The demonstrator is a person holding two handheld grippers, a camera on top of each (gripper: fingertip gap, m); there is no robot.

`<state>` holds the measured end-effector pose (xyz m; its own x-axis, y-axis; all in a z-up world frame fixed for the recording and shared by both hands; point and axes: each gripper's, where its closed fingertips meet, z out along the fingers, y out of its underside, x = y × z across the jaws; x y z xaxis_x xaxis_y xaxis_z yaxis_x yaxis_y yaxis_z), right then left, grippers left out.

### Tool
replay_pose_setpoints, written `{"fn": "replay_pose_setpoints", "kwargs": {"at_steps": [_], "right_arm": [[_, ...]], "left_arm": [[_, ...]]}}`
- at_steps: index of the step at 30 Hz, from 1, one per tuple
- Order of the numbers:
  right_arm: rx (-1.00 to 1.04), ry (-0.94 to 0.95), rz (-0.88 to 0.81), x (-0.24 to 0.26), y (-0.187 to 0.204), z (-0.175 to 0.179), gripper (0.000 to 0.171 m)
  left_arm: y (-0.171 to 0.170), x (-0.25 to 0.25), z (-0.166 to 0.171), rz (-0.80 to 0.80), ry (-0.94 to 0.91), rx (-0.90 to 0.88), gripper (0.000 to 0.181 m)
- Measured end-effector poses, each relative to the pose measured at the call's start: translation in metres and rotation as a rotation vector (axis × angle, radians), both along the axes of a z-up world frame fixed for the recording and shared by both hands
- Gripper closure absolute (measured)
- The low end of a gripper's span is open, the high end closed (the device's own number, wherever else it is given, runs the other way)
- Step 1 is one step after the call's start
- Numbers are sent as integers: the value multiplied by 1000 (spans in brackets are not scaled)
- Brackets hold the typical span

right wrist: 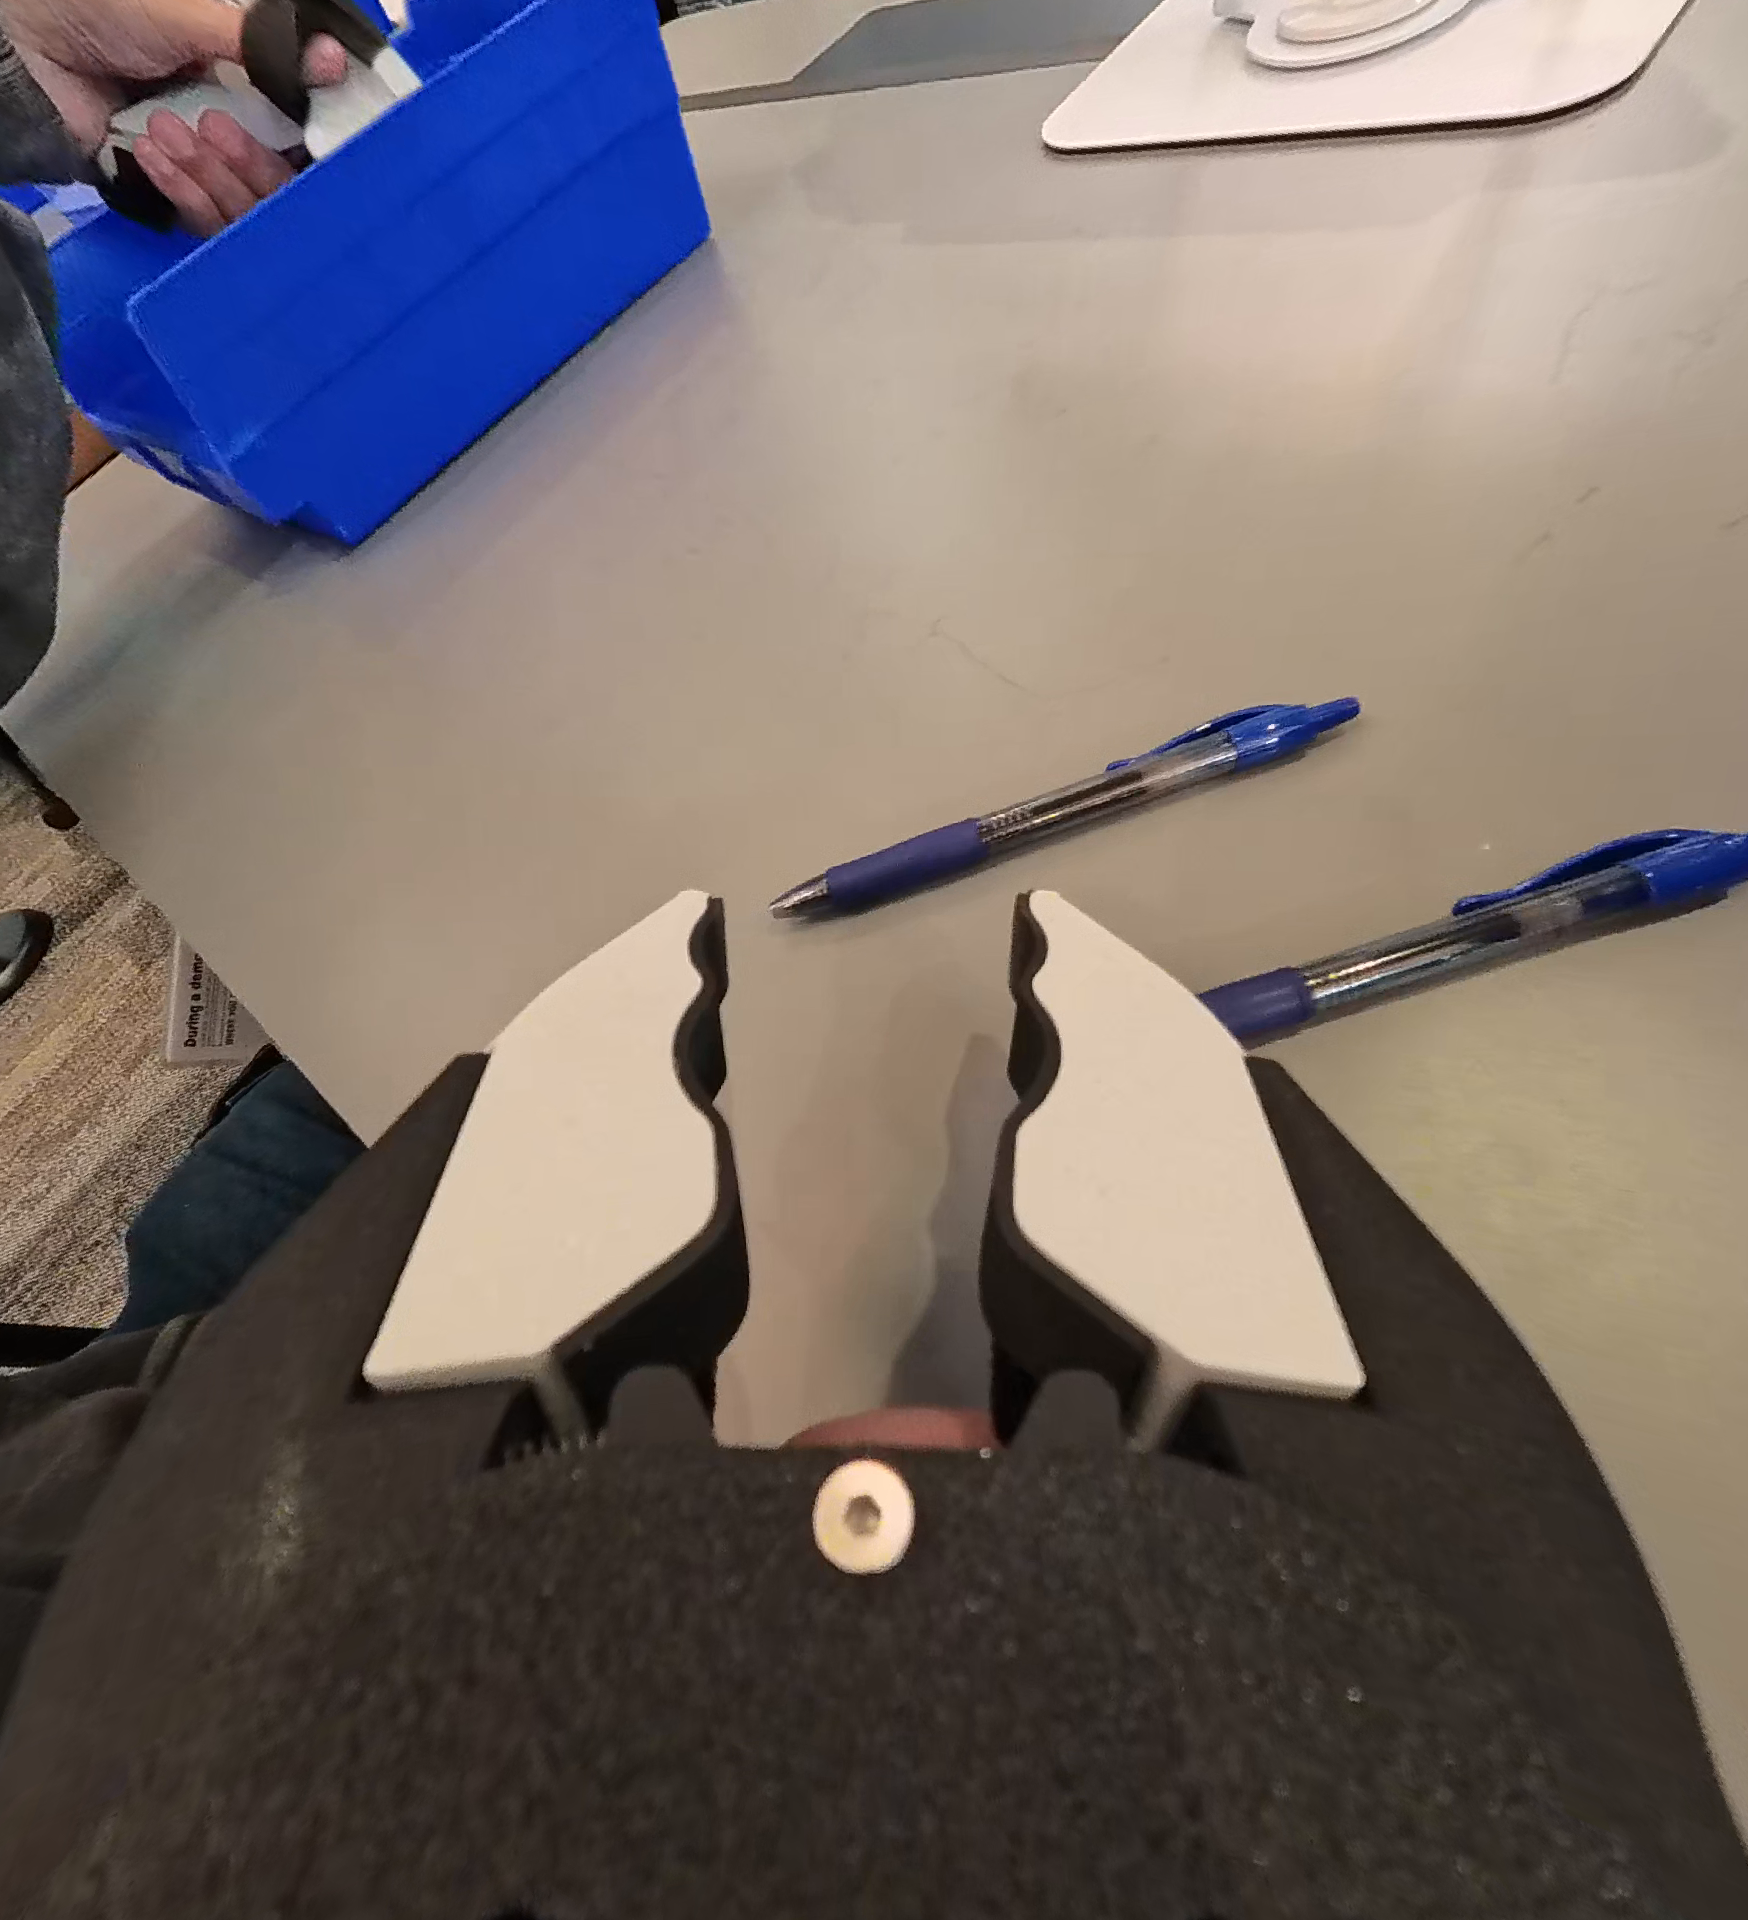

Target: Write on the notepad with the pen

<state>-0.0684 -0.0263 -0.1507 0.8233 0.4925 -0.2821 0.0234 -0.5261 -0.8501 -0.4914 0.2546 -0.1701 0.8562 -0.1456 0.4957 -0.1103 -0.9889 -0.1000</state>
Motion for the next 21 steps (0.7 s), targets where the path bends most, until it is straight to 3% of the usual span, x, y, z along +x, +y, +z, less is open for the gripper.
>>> {"fn": "replay_pose_setpoints", "kwargs": {"at_steps": [3, 9, 12, 15, 18, 21], "right_arm": [[-1, 3, 3, -1, 0, 1, 119], [-6, 37, 16, -6, 0, 4, 119], [-5, 38, 17, -6, 0, 4, 119], [-7, 40, 20, -7, 0, 4, 119], [-8, 42, 25, -8, -1, 4, 119], [-10, 47, 30, -9, -2, 5, 119]], "left_arm": [[-5, 15, 9, -33, -104, 9, 84], [-18, 34, 11, -133, -108, 14, 84], [-18, 34, 13, -158, -69, 41, 102], [-14, 25, 17, -190, 18, 103, 144], [-15, 32, 33, -190, -65, 119, 177], [-23, 48, 43, -203, -190, 74, 177]]}}
